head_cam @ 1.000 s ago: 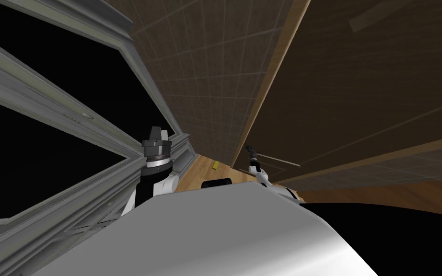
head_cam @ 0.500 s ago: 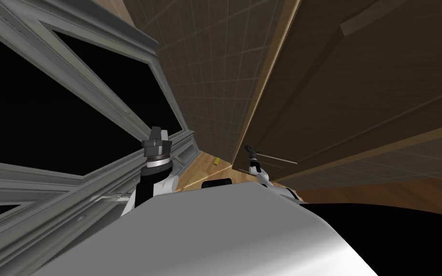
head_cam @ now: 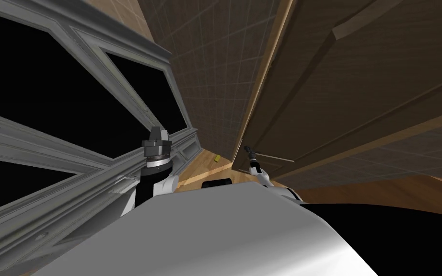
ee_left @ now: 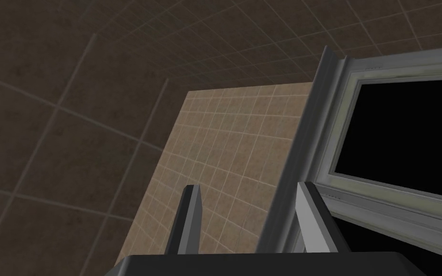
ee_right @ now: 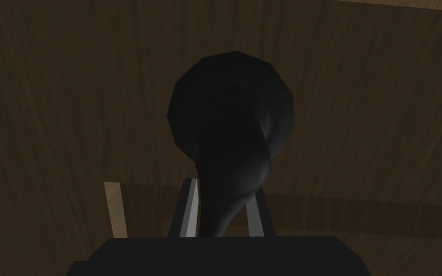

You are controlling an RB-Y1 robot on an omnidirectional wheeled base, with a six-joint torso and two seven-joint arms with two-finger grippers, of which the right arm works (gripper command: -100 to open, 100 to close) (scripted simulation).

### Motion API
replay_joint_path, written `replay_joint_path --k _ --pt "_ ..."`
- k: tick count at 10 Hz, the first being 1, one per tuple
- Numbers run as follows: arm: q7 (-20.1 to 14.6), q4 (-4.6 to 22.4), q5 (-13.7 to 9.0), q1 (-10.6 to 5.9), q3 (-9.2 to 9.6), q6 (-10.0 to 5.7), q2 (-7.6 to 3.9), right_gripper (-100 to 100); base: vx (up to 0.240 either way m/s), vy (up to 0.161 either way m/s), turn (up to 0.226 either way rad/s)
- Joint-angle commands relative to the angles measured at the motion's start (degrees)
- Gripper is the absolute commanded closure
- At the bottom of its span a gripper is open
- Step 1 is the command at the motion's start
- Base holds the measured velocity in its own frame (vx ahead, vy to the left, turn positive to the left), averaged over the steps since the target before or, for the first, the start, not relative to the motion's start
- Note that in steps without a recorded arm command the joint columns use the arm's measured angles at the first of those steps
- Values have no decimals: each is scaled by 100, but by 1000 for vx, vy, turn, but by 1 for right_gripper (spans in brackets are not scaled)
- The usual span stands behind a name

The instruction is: Pull the door open

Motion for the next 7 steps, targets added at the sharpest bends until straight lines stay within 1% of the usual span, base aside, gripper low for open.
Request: replay_joint_path --k 1,3,7 --pt "-93 -40 44 29 86 -36 -41 100 -236 -64 125" --pt "-206 -67 97 63 194 -80 -92 100 -210 -15 90" --pt "-489 -135 228 147 463 -190 -217 100 -257 -56 115"
